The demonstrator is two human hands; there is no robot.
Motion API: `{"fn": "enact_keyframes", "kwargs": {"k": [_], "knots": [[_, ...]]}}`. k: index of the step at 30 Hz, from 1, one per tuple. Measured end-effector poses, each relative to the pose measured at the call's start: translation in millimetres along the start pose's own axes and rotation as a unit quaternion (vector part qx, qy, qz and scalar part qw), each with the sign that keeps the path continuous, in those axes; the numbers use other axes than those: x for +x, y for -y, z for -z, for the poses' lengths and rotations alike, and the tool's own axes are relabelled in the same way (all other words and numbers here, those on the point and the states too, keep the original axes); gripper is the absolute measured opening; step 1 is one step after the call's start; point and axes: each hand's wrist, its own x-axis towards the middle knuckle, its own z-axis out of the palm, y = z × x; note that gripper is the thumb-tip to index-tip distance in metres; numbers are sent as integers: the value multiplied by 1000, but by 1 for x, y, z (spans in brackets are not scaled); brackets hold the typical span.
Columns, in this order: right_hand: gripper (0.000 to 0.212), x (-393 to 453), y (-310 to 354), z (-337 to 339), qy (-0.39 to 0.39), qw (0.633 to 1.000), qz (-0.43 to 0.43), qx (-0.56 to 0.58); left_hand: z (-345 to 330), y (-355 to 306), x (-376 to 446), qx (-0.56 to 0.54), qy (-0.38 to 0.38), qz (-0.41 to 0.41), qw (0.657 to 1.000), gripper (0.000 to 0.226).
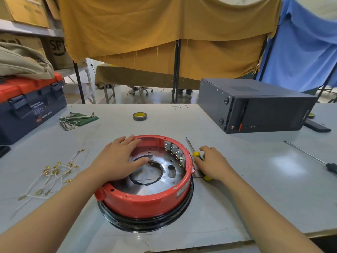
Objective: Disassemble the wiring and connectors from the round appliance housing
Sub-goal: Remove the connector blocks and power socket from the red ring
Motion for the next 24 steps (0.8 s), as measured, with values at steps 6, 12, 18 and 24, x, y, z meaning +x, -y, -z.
{"fn": "enact_keyframes", "kwargs": {"k": [6,12,18,24], "knots": [[46,-4,28,13,-47,980,103,163,16,-4,-12,-144,-169,4,975,30],[48,-10,58,15,41,968,213,128,32,20,-37,-20,-43,127,991,62],[38,-15,61,12,20,975,196,106,39,28,-43,-127,15,149,980,42],[43,-17,58,13,-35,987,140,66,29,32,-29,-220,-70,171,958,37]]}}
